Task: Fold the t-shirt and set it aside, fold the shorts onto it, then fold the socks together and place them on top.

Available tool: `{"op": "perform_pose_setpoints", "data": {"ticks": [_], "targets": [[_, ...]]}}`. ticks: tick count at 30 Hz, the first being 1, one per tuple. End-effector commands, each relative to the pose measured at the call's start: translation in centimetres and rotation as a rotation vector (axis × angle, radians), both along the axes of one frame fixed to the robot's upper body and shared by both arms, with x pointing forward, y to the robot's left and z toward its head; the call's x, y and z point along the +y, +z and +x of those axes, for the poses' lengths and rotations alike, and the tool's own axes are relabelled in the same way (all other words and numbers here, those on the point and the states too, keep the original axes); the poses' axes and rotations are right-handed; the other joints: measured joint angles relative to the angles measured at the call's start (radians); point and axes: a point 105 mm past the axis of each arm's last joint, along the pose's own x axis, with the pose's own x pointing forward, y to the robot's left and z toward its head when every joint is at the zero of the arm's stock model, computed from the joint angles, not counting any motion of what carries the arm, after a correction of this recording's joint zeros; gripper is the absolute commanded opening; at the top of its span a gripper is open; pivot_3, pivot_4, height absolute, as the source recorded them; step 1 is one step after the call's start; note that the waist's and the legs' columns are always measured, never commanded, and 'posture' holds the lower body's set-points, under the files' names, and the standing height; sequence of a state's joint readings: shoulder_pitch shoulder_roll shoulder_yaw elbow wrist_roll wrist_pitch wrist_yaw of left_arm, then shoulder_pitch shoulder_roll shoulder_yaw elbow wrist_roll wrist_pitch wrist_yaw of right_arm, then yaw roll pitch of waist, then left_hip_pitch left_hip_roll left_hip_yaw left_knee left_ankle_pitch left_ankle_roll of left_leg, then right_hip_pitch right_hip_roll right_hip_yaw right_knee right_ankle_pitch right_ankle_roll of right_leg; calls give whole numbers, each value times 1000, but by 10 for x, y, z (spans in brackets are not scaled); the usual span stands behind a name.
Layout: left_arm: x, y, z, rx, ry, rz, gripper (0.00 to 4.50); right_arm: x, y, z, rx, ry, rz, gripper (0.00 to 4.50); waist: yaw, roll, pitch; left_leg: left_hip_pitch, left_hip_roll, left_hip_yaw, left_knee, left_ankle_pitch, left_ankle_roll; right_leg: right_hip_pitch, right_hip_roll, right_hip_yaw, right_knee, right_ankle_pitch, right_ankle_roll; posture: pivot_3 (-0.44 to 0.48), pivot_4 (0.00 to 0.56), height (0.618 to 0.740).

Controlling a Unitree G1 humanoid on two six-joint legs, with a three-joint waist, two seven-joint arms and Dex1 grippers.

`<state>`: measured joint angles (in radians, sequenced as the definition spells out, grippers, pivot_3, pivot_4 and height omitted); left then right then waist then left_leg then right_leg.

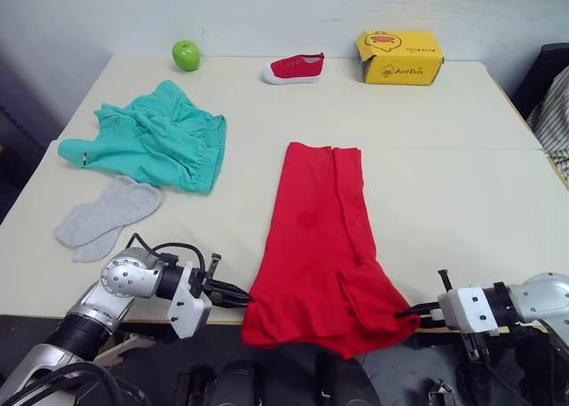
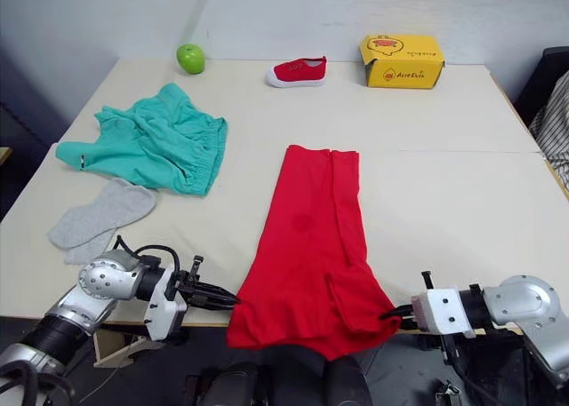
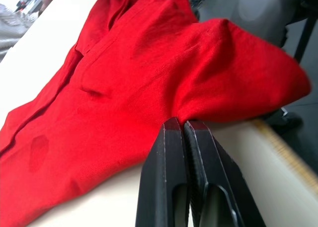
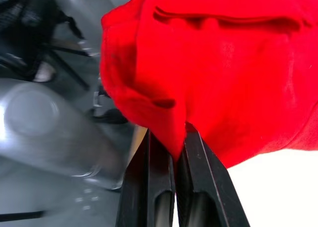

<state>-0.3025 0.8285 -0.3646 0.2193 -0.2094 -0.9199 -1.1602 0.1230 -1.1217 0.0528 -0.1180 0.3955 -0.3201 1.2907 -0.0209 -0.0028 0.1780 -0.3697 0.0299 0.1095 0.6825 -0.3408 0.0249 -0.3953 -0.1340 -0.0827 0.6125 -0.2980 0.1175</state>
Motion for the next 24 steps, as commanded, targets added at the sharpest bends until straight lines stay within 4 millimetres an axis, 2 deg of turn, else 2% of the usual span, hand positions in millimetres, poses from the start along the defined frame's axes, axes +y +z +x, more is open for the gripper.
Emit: {"op": "perform_pose_setpoints", "data": {"ticks": [1, 3, 5, 11, 14, 16, 18, 21, 24], "targets": [[0, 12, -1, -22, 1, -25, 32, 2, 12, -2, -10, -11, 18, 0, 2, 0, 0, 0, 0, 0, 0, 0, 0, 0, 0, 0, 0, 0, 0, 0, 150, 740], [-1, 17, 0, -6, 11, -47, 32, 2, 15, -2, -20, -28, 34, 0, 3, 0, 0, 0, 0, -1, 0, 0, 0, 0, 0, 1, 0, 0, 0, 0, 150, 740], [-4, 30, 4, 39, 37, -110, 32, 1, 25, 0, -29, -49, 75, 0, 7, 0, 0, 0, 0, -1, 0, 0, 0, 0, 0, 1, 0, 0, 0, 0, 150, 740], [-8, 78, 41, 237, 171, -268, 32, -11, 64, 32, -63, -212, 174, 0, 20, -1, 1, 0, 0, -1, 0, 1, 0, 0, 1, 1, 0, 1, -1, 0, 150, 740], [-11, 104, 81, 280, 262, -328, 32, -18, 94, 69, -148, -307, 267, 0, 21, -2, 2, 0, 0, -2, 1, 1, 0, 1, 2, -2, 0, 1, 0, 0, 150, 740], [-15, 112, 105, 301, 313, -328, 32, -20, 106, 93, -201, -341, 301, 0, 20, -3, 2, -3, -3, -2, 2, 4, 2, -1, 5, -4, 0, 3, 1, 0, 150, 740], [-18, 115, 120, 312, 331, -327, 32, -21, 112, 113, -247, -363, 309, 0, 20, -4, 3, -3, -3, -1, 2, 4, 1, 0, 6, -4, -1, 3, 1, 0, 150, 740], [-28, 128, 152, 329, 426, -402, 32, -22, 117, 148, -302, -406, 327, 0, 17, -4, 3, -5, -3, 1, 2, 5, 2, 0, 9, -5, 0, 4, 2, 0, 150, 740], [-36, 128, 175, 350, 517, -437, 32, -21, 118, 177, -336, -459, 321, 0, 15, -5, 3, -9, -4, 10, 2, 5, 3, -3, 9, -5, -1, 5, 4, 0, 150, 740]]}}
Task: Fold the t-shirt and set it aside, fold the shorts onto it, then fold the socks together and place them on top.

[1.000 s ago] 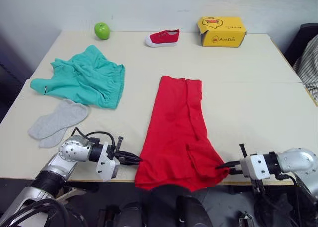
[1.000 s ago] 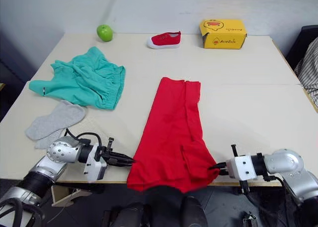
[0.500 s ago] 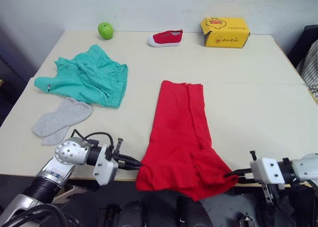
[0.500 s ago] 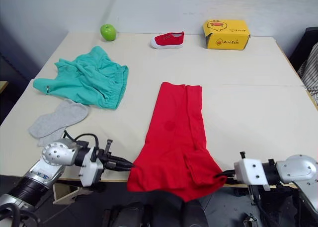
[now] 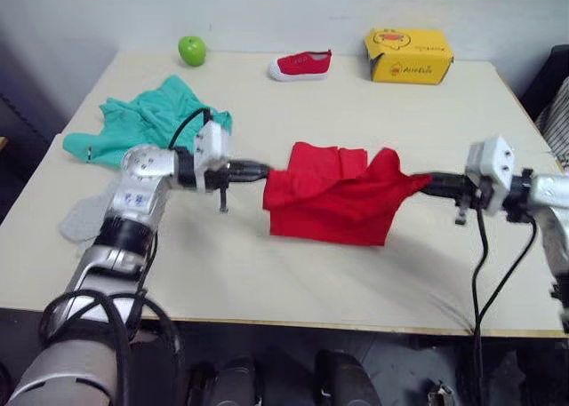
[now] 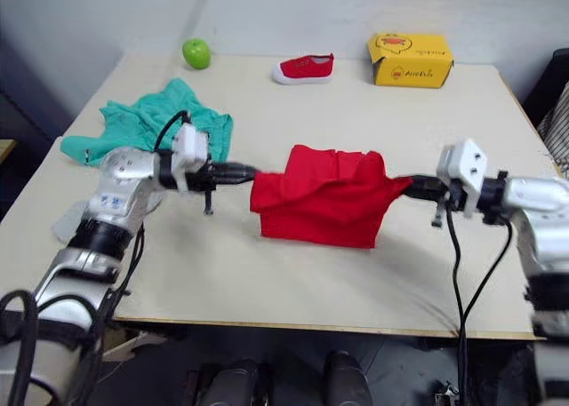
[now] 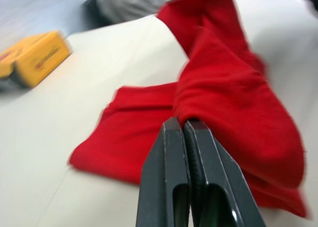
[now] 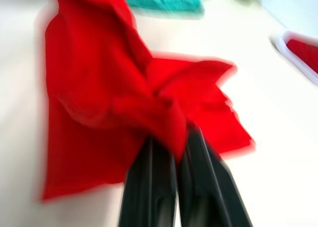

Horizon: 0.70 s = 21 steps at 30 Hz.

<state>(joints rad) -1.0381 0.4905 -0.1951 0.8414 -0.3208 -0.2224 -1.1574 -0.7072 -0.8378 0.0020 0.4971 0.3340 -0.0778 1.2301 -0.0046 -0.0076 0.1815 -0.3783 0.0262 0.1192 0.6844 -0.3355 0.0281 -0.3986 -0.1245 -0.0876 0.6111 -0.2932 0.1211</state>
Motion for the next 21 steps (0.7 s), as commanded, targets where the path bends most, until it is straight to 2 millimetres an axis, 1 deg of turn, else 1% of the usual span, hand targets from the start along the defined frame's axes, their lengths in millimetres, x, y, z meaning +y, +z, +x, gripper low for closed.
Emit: {"op": "perform_pose_setpoints", "data": {"ticks": [1, 3, 5, 7, 9, 12, 15, 16, 17, 19, 20, 21], "targets": [[0, 5, 24, 16, 136, -44, 32, -7, 2, 27, -49, -82, -28, 0, -1, 0, 0, -1, 0, 1, 0, 0, 0, -1, 0, -1, 0, 0, 0, 0, 150, 740], [-2, 4, 36, 32, 217, -71, 32, -5, 5, 42, -87, -131, -35, 0, -3, 0, 0, -6, 1, 1, -1, 0, 0, -7, 0, -3, 0, 0, 0, 0, 150, 740], [-4, 3, 43, 45, 270, -85, 32, -3, 8, 52, -105, -167, -23, 0, -8, 0, 0, -13, 0, 1, 0, 0, 0, -16, -3, -9, 3, 0, 0, 0, 150, 740], [-3, 2, 48, 57, 322, -100, 32, -1, 11, 58, -123, -189, -12, 0, -11, 0, 0, -13, 0, 1, -1, 0, 0, -16, -6, -20, 4, 0, 0, 0, 150, 740], [-2, 1, 53, 61, 367, -113, 32, 2, 12, 64, -120, -207, 2, 0, -15, 0, 0, -14, -1, 1, -1, 0, 0, -16, -8, -24, 4, 0, 0, 0, 150, 740], [-4, -3, 53, 69, 375, -122, 32, 5, 5, 69, -97, -228, 1, 0, -23, 0, 0, -14, -2, 0, 0, 0, 0, -15, -10, -25, 5, 0, 0, 0, 150, 740], [-7, -3, 54, 111, 377, -166, 32, 5, -7, 72, -66, -263, 1, 0, -24, 0, 0, -13, -2, 0, 1, 0, 0, -15, -10, -25, 7, 0, 0, 0, 150, 740], [-7, -2, 56, 116, 389, -183, 32, 5, -9, 74, -53, -285, 32, 0, -25, 0, 0, -13, -1, 0, 1, 1, 0, -15, -10, -25, 7, 0, 0, 0, 150, 740], [-7, -1, 56, 117, 398, -193, 440, 5, -10, 75, -45, -300, 55, 0, -26, 0, 0, -13, -1, 0, 1, 1, 0, -15, -10, -25, 8, 0, 0, 0, 150, 740], [-5, -1, 59, 117, 429, -199, 923, 6, -16, 77, 3, -321, 124, 0, -26, 0, 0, -13, -1, 0, 1, 3, -1, -15, -10, -25, 9, 0, 0, 0, 150, 740], [-3, -1, 61, 118, 451, -205, 1287, 7, -20, 76, 26, -318, 138, 507, -27, 0, 0, -12, -1, 0, 1, 3, -1, -15, -10, -25, 9, 0, 0, 0, 150, 740], [-2, -2, 62, 118, 467, -210, 1606, 8, -23, 76, 41, -316, 144, 747, -28, 0, 0, -12, -1, 0, 1, 4, -1, -15, -10, -25, 10, 0, 0, 0, 150, 740]]}}
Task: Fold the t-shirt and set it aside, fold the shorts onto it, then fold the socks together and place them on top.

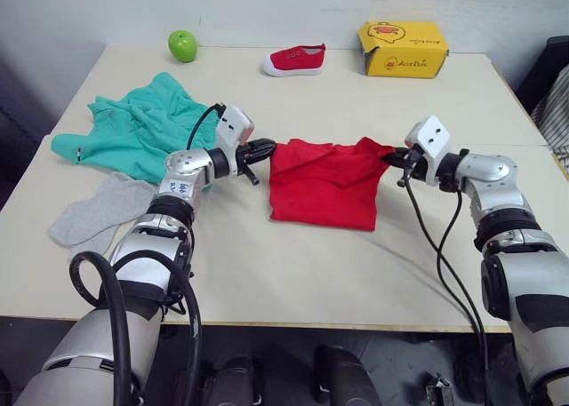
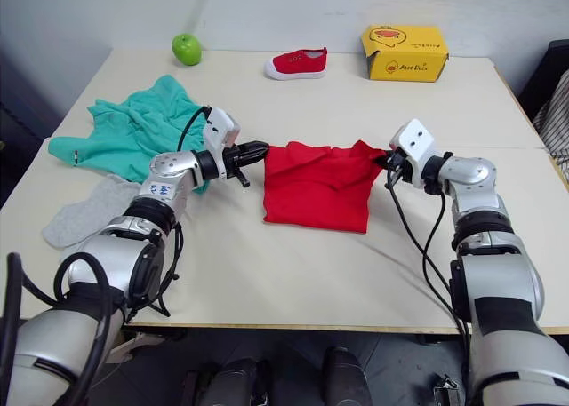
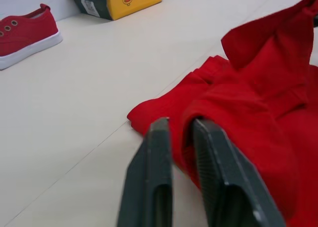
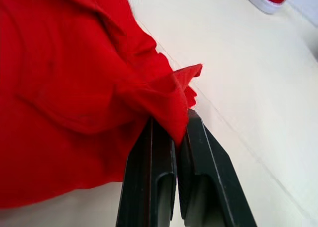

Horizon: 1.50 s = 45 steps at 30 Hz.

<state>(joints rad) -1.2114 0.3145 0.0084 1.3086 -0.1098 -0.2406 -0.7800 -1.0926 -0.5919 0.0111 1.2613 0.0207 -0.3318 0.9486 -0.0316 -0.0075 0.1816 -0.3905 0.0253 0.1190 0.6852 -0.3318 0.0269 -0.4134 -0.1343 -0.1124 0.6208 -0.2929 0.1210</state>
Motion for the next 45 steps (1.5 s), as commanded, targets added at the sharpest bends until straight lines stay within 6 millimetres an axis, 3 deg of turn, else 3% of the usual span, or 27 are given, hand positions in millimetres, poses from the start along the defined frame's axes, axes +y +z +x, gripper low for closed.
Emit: {"op": "perform_pose_setpoints", "data": {"ticks": [1, 8, 9, 11, 13, 16, 21, 24, 31, 32, 35, 44, 45], "targets": [[4, 17, 8, -32, 74, -21, 1967, -6, 8, 3, -36, -59, 64, 1109, -1, 0, 0, 0, 0, 0, 0, 0, 0, 0, 0, 0, 0, 0, 0, 0, 150, 740], [37, 31, 24, -80, 316, -5, 4233, -52, 11, 11, -98, -365, 82, 3573, 0, 0, 0, 1, 0, -1, 0, 2, 0, 0, 0, 1, 2, 1, -1, 0, 150, 740], [38, 33, 23, -92, 314, -10, 4479, -54, 12, 11, -100, -380, 93, 3872, 0, 0, 0, 1, 0, -1, 0, 2, 0, 0, 0, 1, 2, 1, -1, 0, 150, 740], [28, 40, 13, -151, 174, -2, 4500, -61, 19, 7, -127, -377, 119, 4483, 0, 0, 0, 1, 0, 0, 0, 2, 0, 0, 0, 1, 1, 1, -1, 0, 150, 740], [21, 38, -4, -200, -7, 26, 4500, -61, 25, 0, -168, -301, 124, 4483, 2, 0, 0, 1, 0, 0, -1, 2, 0, 0, 0, 1, 1, 1, -1, 0, 150, 740], [17, 14, -39, -281, -284, 180, 4500, -35, 25, -25, -229, -11, 93, 4483, 0, 0, 0, 1, -2, 1, -2, 2, 0, 0, 1, 1, -1, 1, -1, 0, 150, 740], [12, -23, -77, -333, -516, 321, 4500, 14, -9, -73, -189, 384, -66, 4483, -4, 0, 0, 1, -5, 1, -2, 2, -1, 0, 1, 2, 0, 1, -1, 0, 150, 740], [-2, -37, -81, -359, -510, 355, 4500, 29, -36, -89, -140, 452, -132, 4483, 3, 0, 0, 1, -1, 0, 3, 2, 0, 0, -1, 2, 3, 1, -1, 0, 150, 740], [-22, -61, -74, -360, -452, 442, 4500, 42, -61, -80, -169, 387, -205, 4483, 6, 0, 0, 3, 2, -6, 12, 2, 3, 3, -1, 4, 5, 8, -4, 0, 150, 740], [-23, -62, -72, -357, -442, 446, 4500, 43, -61, -78, -175, 378, -203, 4119, 5, 0, 0, 3, 2, -5, 11, 2, 2, 3, 0, 4, 5, 8, -4, 0, 150, 740], [-23, -67, -67, -375, -421, 519, 3886, 41, -67, -74, -184, 358, -254, 3253, 4, 0, 0, 3, 3, -4, 10, 2, 2, 2, 1, 4, 5, 8, -5, 0, 150, 740], [-16, -81, -71, -371, -461, 605, 933, 42, -65, -66, -215, 363, -294, 52, 4, 0, 0, 4, 3, -1, 11, 2, 2, 2, 0, 5, 5, 8, -5, 0, 150, 740], [-15, -81, -75, -375, -482, 598, 655, 42, -66, -68, -215, 377, -298, 0, 4, 0, 0, 4, 3, -1, 11, 2, 2, 2, 0, 5, 5, 8, -5, 0, 150, 740]]}}
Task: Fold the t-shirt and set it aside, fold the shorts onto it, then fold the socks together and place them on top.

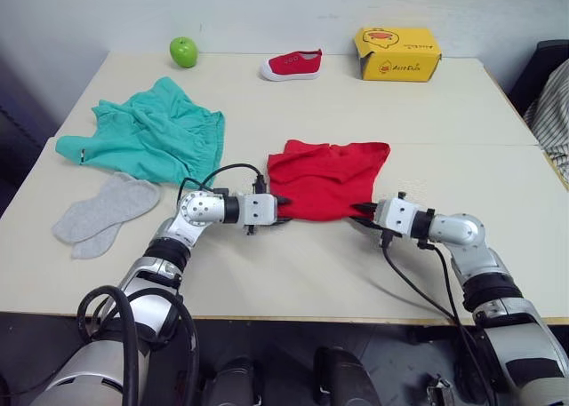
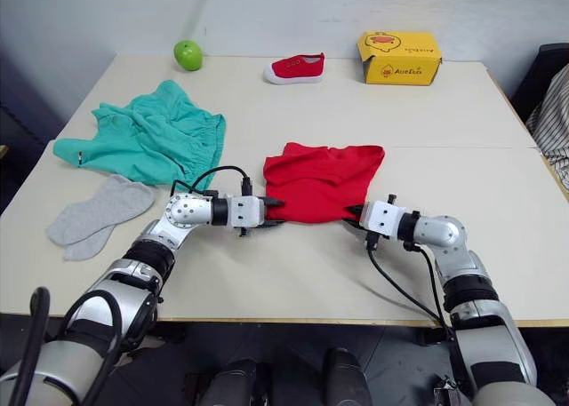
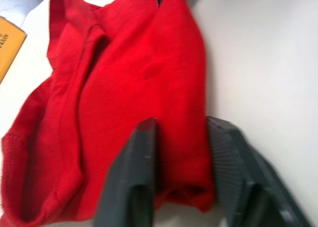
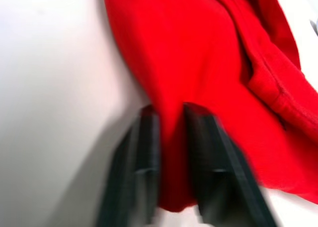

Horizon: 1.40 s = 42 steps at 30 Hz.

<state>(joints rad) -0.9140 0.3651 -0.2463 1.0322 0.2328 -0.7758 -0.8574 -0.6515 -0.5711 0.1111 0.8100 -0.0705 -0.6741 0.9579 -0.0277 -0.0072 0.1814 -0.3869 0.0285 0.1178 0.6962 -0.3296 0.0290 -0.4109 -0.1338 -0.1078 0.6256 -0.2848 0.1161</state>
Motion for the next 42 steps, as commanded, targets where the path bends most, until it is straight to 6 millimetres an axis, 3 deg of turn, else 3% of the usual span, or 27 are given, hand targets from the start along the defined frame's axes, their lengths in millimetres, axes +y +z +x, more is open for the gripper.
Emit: {"op": "perform_pose_setpoints", "data": {"ticks": [1, 2, 6, 11, 16, 20, 23, 25, 27, 30, 33, 35, 37, 42], "targets": [[9, -3, -10, 10, -50, 16, 289, 0, 7, -4, -33, 48, -5, 0, -2, 0, 0, 0, 0, 0, 0, 0, 0, 0, 0, 0, 0, 0, 0, 0, 150, 740], [10, -3, -15, 17, -75, 8, 25, 0, 6, -7, -31, 67, -7, 0, -4, 0, 0, 0, 0, 0, -1, 0, 0, 0, 0, 0, 0, 0, 0, 0, 150, 740], [22, -1, -44, 33, -169, -2, 25, 5, 9, -23, -34, 158, 45, 0, -7, 1, 0, 2, 1, 0, -4, 0, 0, -1, 1, 1, -1, 0, -1, 0, 150, 740], [34, -4, -79, 52, -194, -7, 25, -3, 5, -46, -8, 209, 34, 0, -1, 1, 0, 1, 1, -1, -4, 0, 0, -1, 0, 1, -1, -1, -1, 0, 150, 740], [44, -2, -95, 46, -106, -24, 25, -7, -3, -84, 56, 240, 37, 0, 18, 1, 0, 1, 0, -3, -2, -2, 1, 1, -2, 1, -2, -1, -1, 0, 150, 740], [46, -4, -108, 63, -80, -15, 25, -10, -11, -99, 92, 212, 27, 0, 23, 1, 0, 2, 1, -3, -2, -3, 1, 1, -2, 1, -2, -1, -1, 0, 150, 740], [48, -5, -116, 105, -45, -37, 25, -15, -12, -99, 111, 149, 57, 0, 23, 1, 0, 3, 2, -2, -2, -4, -1, 1, -2, 2, -3, -1, -2, 0, 150, 740], [48, -3, -118, 100, -36, -51, 514, -14, -12, -102, 176, 138, 104, 0, 23, 1, 0, 3, 2, -2, -2, -4, -1, 0, -1, 2, -4, -1, -3, 0, 150, 740], [49, 3, -119, 104, -45, -69, 1003, -12, -15, -113, 272, 160, 120, 552, 26, 2, 0, 3, 2, -2, -2, -4, -1, 0, -2, 2, -4, -1, -3, 0, 150, 740], [51, 16, -122, 147, -51, -143, 1974, -12, -5, -117, 268, 161, 137, 1523, 27, 2, 0, 3, 1, -3, -2, -5, 0, 2, -4, 1, -5, -1, -3, 0, 150, 740], [56, 36, -121, 181, -54, -246, 1980, -13, 35, -114, 290, 127, 297, 2572, 27, 2, 0, 3, 1, -3, -2, -5, 1, 1, -9, 1, -5, -1, -3, 0, 150, 740], [58, 45, -119, 215, -50, -300, 1980, -11, 50, -115, 323, 143, 326, 2572, 26, 2, 0, 3, 1, -3, -2, -5, 1, 1, -9, 1, -5, -1, -3, 0, 150, 740], [56, 44, -117, 237, -62, -299, 1788, -9, 51, -115, 343, 170, 312, 2389, 26, 2, 0, 3, 1, -3, -1, -5, 1, 2, -9, 1, -5, -1, -3, 0, 150, 740], [33, 28, -109, 232, -137, -245, 409, 9, 29, -94, 304, 229, 229, 860, 26, 1, -1, 4, 1, -2, -2, -5, 0, 3, -1, 1, -6, -1, -3, 0, 150, 740]]}}
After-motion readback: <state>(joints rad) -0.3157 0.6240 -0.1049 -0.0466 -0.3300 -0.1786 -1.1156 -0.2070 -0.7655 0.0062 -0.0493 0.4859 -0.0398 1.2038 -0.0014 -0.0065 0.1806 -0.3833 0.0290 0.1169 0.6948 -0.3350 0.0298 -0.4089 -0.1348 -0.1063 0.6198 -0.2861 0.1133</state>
